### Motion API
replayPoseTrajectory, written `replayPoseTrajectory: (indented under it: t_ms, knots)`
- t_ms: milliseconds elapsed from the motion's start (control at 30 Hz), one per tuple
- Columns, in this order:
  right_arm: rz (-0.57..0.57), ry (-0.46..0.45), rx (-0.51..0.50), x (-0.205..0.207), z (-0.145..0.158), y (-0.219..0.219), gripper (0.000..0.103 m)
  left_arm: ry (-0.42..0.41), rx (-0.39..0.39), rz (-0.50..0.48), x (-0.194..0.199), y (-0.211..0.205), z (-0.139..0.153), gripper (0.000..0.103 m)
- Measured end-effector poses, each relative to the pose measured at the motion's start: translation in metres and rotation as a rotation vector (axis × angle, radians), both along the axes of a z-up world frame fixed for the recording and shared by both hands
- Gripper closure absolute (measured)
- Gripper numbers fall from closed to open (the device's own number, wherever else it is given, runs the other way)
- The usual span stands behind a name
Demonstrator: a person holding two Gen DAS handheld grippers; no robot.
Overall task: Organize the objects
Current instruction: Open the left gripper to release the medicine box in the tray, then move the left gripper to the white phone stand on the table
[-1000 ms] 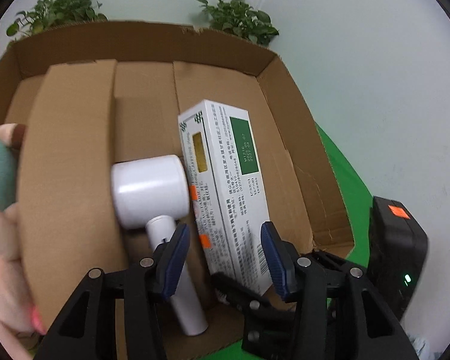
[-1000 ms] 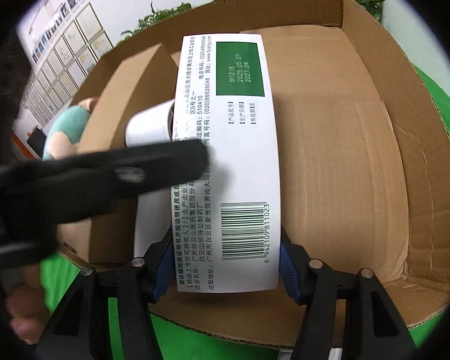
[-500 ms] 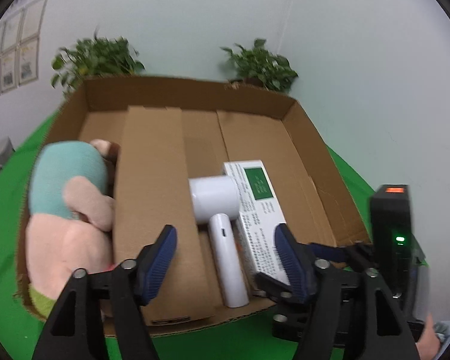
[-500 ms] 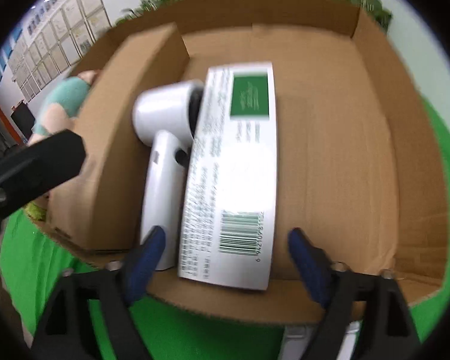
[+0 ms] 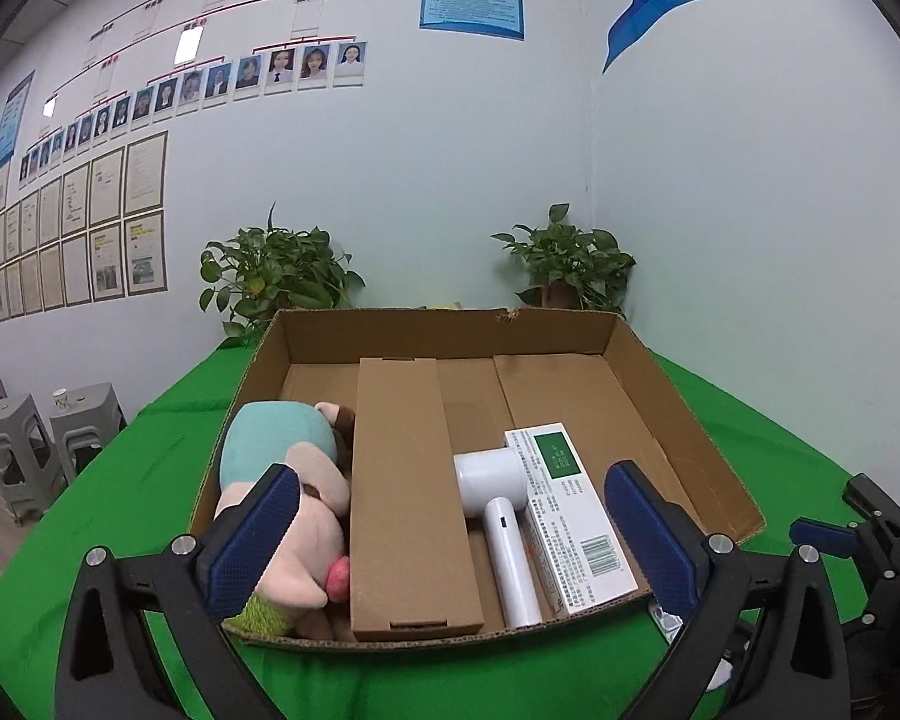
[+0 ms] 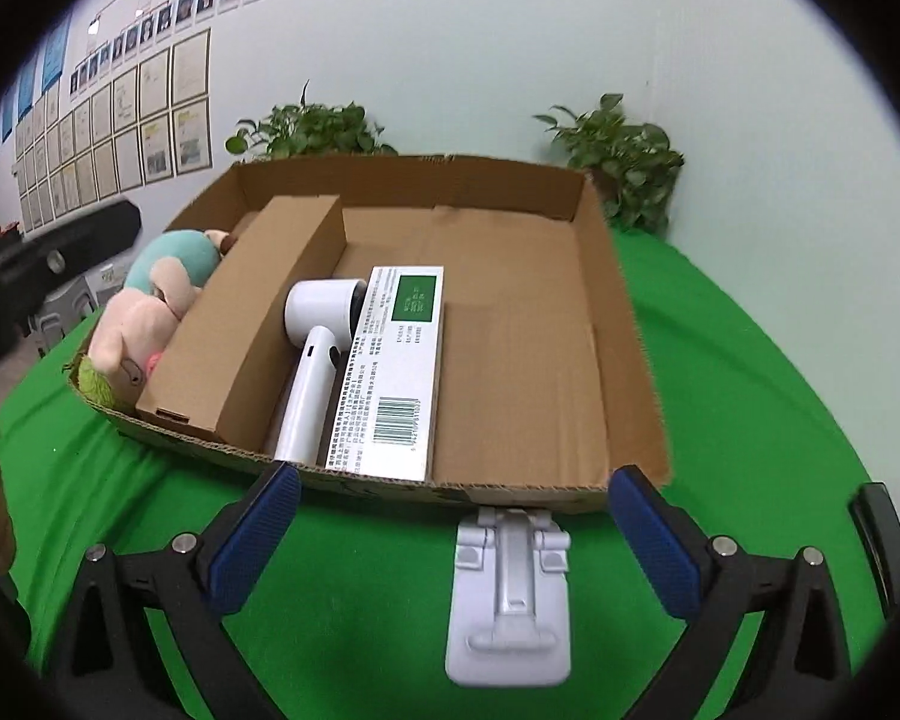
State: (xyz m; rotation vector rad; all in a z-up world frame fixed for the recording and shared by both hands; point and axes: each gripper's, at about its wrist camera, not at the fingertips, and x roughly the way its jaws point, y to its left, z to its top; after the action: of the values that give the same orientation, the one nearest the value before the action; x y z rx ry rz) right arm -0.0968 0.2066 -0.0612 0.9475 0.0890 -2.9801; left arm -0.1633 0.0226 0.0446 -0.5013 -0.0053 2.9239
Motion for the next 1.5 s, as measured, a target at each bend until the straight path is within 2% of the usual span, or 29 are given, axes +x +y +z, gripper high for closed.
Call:
replayPoseTrajectory:
  t_ms: [33,167,400,667,900,967,1000,1033,1067,1100,1167,1267,1300,1333,1367,1400,1433,1500]
  knots:
    - [-0.001,0.004,-0.007,-0.006,0.001,-0.002,0.001,-0.001,0.001,0.002,0.003,0.000,-0.001,0.000]
    - [-0.008,0.036,-0.037,0.012,0.007,0.004,0.001,0.008,-0.018,0.004,0.018,0.003,-0.002,0.000]
    - [0.038,0.056,-0.064,0.022,0.013,0.006,0.001,0.000,-0.013,0.023,0.038,0.010,-0.014,0.000]
    - [0.058,0.068,-0.058,0.022,0.012,0.004,0.002,-0.053,-0.030,0.015,0.040,0.016,-0.026,0.000]
    - [0.060,0.067,-0.062,0.024,0.011,0.006,0.003,-0.040,-0.031,0.032,0.040,0.016,-0.030,0.000]
    - [0.062,0.065,-0.056,0.024,0.010,0.006,0.010,-0.031,-0.031,0.048,0.041,0.016,-0.030,0.001]
    - [0.058,0.064,-0.047,0.024,0.009,0.006,0.027,-0.030,-0.028,0.045,0.040,0.016,-0.030,0.003]
    - [0.048,0.059,-0.037,0.023,0.008,0.006,0.054,-0.025,-0.028,0.042,0.040,0.016,-0.031,0.007]
    - [0.029,0.048,-0.024,0.022,0.005,0.006,0.070,-0.022,-0.035,0.047,0.040,0.016,-0.031,0.035]
    - [0.017,0.041,-0.020,0.021,0.003,0.008,0.096,-0.029,-0.051,0.052,0.038,0.017,-0.032,0.071]
    - [0.013,0.040,-0.030,0.022,0.001,0.011,0.098,-0.071,-0.057,0.034,0.032,0.016,-0.036,0.101]
    - [0.023,0.045,-0.048,0.024,0.001,0.015,0.098,-0.064,-0.049,0.034,0.032,0.014,-0.037,0.099]
    - [0.025,0.046,-0.056,0.024,0.001,0.016,0.093,-0.054,-0.048,0.043,0.032,0.013,-0.037,0.089]
    - [0.021,0.045,-0.053,0.024,0.000,0.017,0.067,-0.053,-0.039,0.055,0.032,0.011,-0.036,0.073]
    - [0.016,0.046,-0.047,0.024,0.000,0.018,0.044,-0.062,-0.022,0.066,0.031,0.008,-0.036,0.015]
    - [0.018,0.051,-0.051,0.024,-0.001,0.020,0.002,-0.062,-0.006,0.075,0.030,0.006,-0.036,0.003]
    - [0.023,0.064,-0.061,0.025,-0.001,0.022,0.001,-0.047,0.019,0.085,0.031,0.001,-0.037,0.002]
    - [0.020,0.051,-0.062,0.024,-0.003,0.025,0.001,-0.063,0.016,0.080,0.027,-0.001,-0.040,0.001]
